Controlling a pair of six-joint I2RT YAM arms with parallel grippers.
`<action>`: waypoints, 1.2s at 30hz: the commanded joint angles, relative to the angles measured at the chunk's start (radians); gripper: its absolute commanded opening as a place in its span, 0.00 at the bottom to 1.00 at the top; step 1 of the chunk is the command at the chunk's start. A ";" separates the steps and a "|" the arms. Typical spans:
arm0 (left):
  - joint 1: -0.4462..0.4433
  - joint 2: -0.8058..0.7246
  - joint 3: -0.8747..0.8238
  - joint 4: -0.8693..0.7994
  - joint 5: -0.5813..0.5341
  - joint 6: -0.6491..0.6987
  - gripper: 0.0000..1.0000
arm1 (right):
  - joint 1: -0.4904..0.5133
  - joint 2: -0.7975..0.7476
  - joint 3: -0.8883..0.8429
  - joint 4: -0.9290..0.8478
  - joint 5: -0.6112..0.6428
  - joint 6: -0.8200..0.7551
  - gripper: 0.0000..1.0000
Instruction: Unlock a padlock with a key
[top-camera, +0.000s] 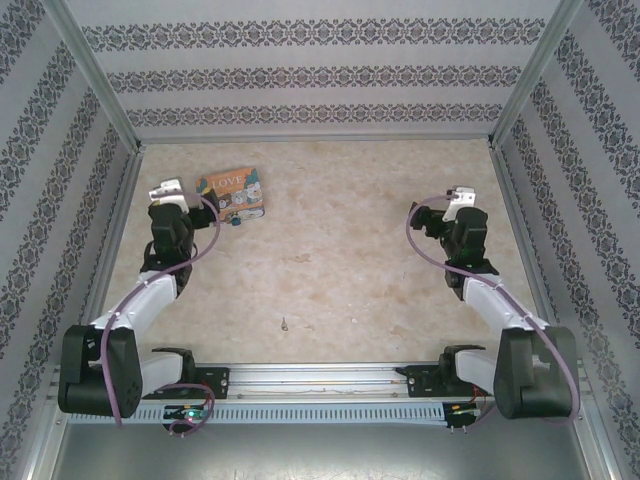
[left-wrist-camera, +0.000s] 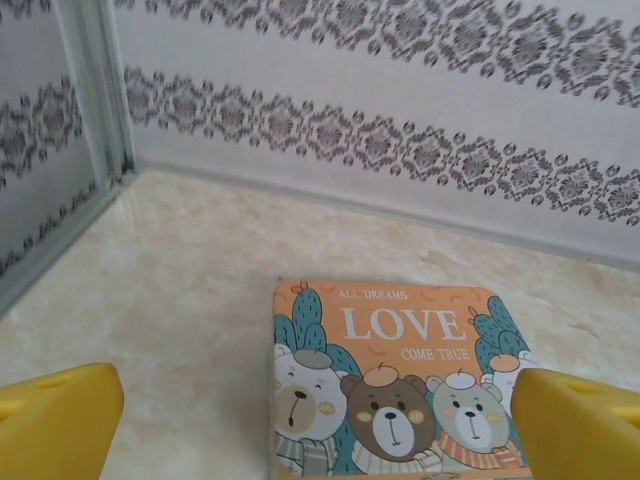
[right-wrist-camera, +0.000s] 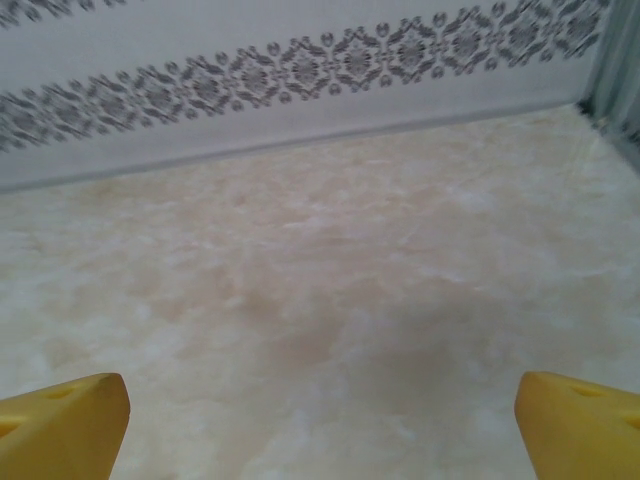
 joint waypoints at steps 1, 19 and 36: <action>0.050 0.035 0.125 -0.297 0.024 -0.179 0.99 | 0.010 -0.048 0.062 -0.183 -0.164 0.157 0.99; 0.302 0.470 0.464 -0.357 0.693 -0.394 0.99 | 0.026 -0.081 0.082 -0.274 -0.379 0.311 0.98; 0.306 0.781 0.701 -0.515 0.827 -0.279 0.90 | 0.033 -0.067 0.082 -0.259 -0.379 0.297 0.99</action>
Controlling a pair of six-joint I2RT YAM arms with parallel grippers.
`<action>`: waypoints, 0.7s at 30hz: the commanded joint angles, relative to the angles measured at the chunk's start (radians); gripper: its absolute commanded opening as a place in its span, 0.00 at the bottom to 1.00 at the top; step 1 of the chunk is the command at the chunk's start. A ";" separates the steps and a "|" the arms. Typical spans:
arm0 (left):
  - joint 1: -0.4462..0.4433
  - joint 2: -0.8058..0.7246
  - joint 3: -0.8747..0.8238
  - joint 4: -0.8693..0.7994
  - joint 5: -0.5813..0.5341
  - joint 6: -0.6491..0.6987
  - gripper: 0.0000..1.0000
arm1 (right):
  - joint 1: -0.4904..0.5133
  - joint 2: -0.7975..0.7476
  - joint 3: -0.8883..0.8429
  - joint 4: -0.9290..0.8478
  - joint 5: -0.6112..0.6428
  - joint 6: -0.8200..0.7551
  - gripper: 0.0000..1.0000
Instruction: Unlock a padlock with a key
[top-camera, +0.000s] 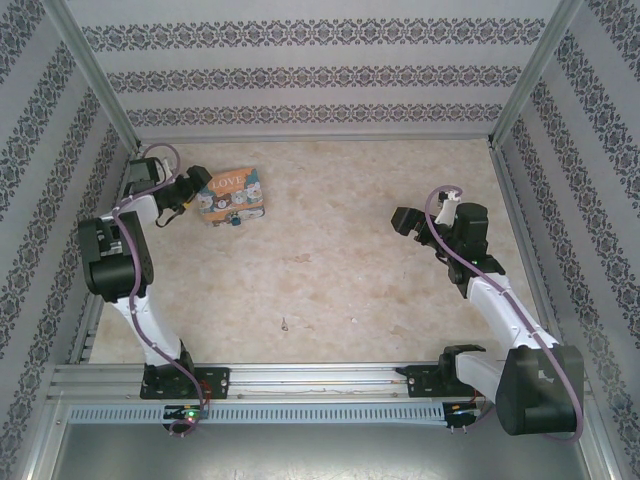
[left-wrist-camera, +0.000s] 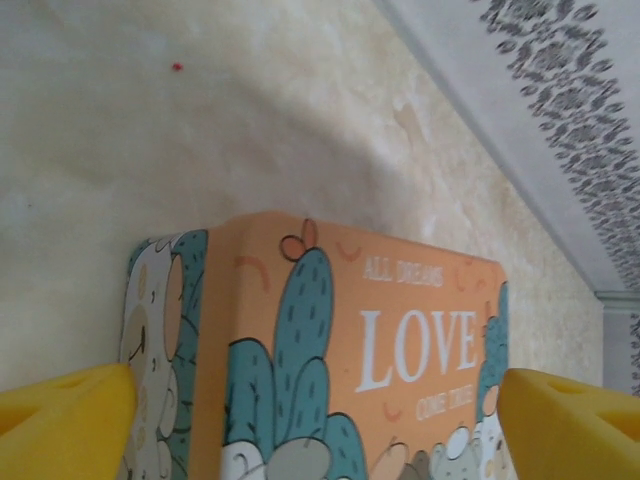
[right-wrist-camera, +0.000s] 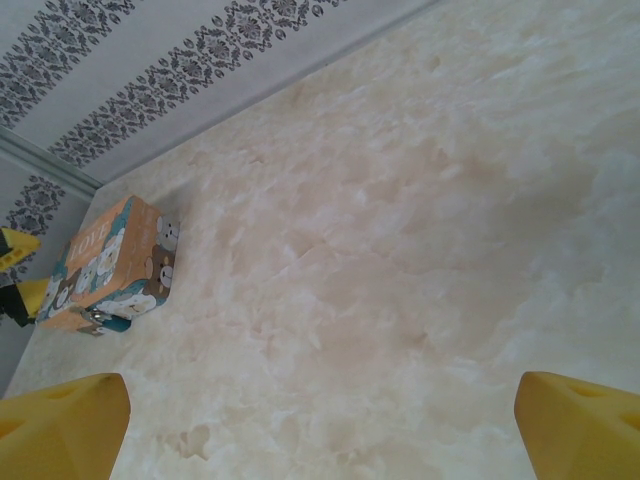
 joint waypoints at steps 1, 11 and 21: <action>0.007 0.042 0.052 -0.088 0.036 0.060 0.88 | 0.014 -0.005 0.013 0.007 -0.005 -0.001 0.98; -0.016 0.081 0.097 -0.196 0.006 0.145 0.73 | 0.015 0.006 0.016 0.009 0.007 -0.010 0.98; -0.056 0.101 0.086 -0.248 0.019 0.222 0.60 | 0.017 0.002 0.010 0.009 -0.005 -0.032 0.98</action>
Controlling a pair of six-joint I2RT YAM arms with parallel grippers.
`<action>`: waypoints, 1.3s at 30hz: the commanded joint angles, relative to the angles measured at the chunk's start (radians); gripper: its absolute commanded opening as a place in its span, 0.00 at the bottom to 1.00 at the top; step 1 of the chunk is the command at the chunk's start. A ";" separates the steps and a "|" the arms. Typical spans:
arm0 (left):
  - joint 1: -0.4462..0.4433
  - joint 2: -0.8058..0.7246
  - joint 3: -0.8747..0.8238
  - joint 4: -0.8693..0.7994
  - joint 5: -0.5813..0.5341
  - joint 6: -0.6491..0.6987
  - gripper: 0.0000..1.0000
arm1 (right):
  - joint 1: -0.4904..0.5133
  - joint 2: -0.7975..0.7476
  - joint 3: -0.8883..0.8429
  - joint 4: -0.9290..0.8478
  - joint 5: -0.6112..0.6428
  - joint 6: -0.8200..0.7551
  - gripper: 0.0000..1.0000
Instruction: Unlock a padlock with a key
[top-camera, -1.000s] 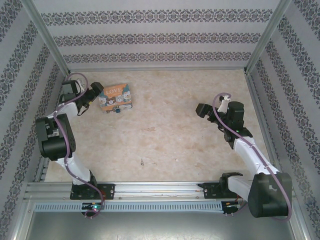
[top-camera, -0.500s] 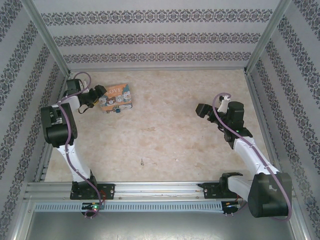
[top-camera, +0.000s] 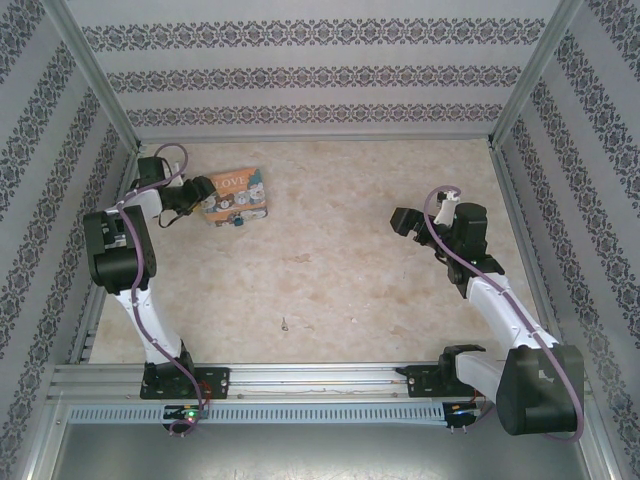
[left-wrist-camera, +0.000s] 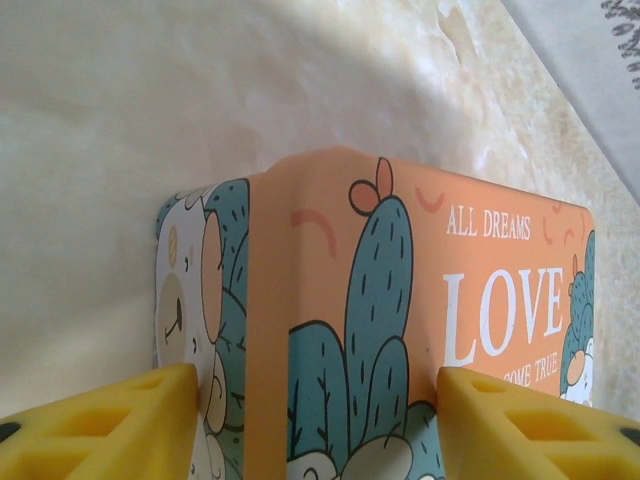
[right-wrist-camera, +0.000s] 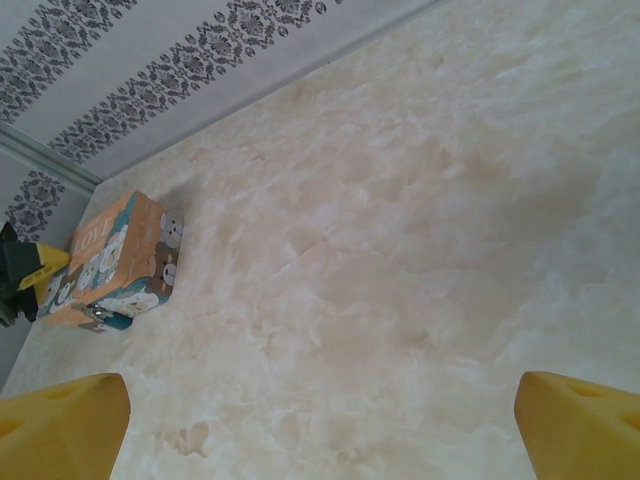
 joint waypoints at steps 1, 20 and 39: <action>-0.034 0.037 0.008 -0.091 0.008 0.076 0.60 | 0.010 0.001 0.010 0.008 -0.009 -0.024 0.98; -0.225 0.097 0.097 -0.221 0.063 0.237 0.59 | 0.010 -0.012 -0.003 0.007 -0.026 -0.043 0.98; -0.464 0.139 0.123 -0.152 0.050 0.134 0.60 | 0.010 -0.035 -0.026 0.004 -0.023 -0.041 0.98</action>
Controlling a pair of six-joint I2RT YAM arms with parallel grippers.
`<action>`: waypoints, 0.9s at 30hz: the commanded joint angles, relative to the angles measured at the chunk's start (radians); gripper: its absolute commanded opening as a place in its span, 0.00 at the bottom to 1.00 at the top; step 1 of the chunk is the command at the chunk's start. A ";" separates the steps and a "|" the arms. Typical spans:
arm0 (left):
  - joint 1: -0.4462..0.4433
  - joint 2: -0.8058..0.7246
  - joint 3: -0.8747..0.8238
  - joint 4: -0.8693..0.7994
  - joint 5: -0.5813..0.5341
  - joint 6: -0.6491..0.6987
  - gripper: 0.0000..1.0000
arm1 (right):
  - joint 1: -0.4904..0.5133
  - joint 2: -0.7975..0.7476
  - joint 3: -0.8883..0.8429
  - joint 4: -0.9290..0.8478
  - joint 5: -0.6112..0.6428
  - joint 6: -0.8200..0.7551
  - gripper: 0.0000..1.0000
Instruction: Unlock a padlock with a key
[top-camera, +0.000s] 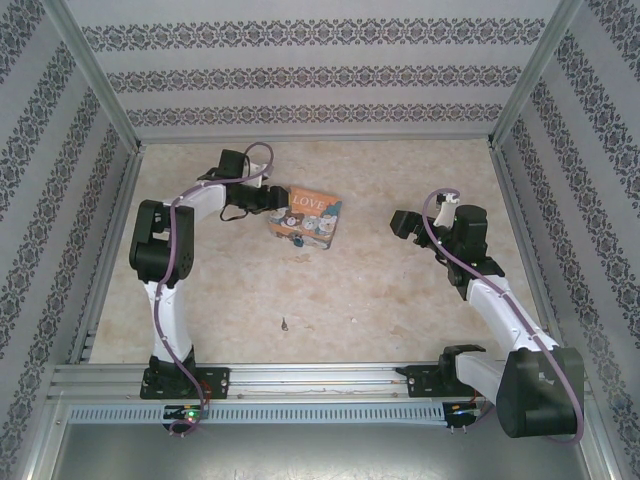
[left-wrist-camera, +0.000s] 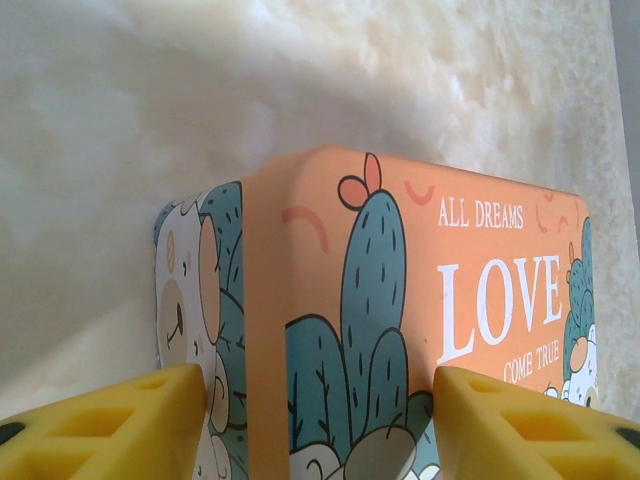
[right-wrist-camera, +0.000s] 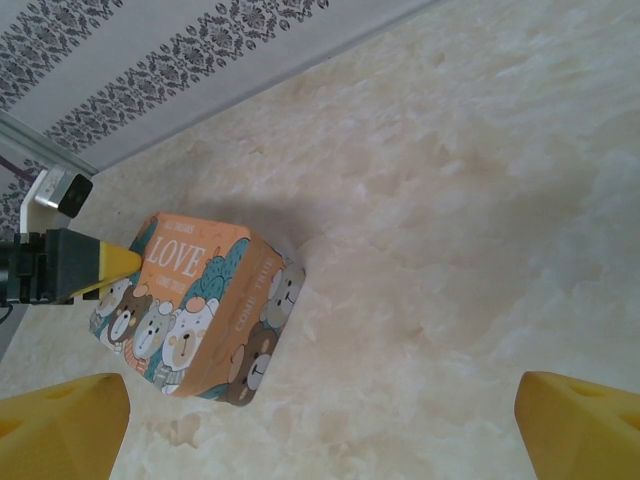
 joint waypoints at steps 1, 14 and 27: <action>-0.054 0.053 -0.011 -0.047 -0.024 -0.023 0.60 | 0.010 -0.023 -0.012 0.005 -0.018 -0.013 0.98; -0.186 0.090 -0.002 0.015 -0.006 -0.091 0.60 | 0.010 -0.019 -0.017 0.005 -0.011 -0.003 0.98; -0.187 -0.026 0.055 -0.028 -0.137 -0.106 0.73 | 0.016 -0.056 0.025 -0.106 -0.036 -0.003 0.98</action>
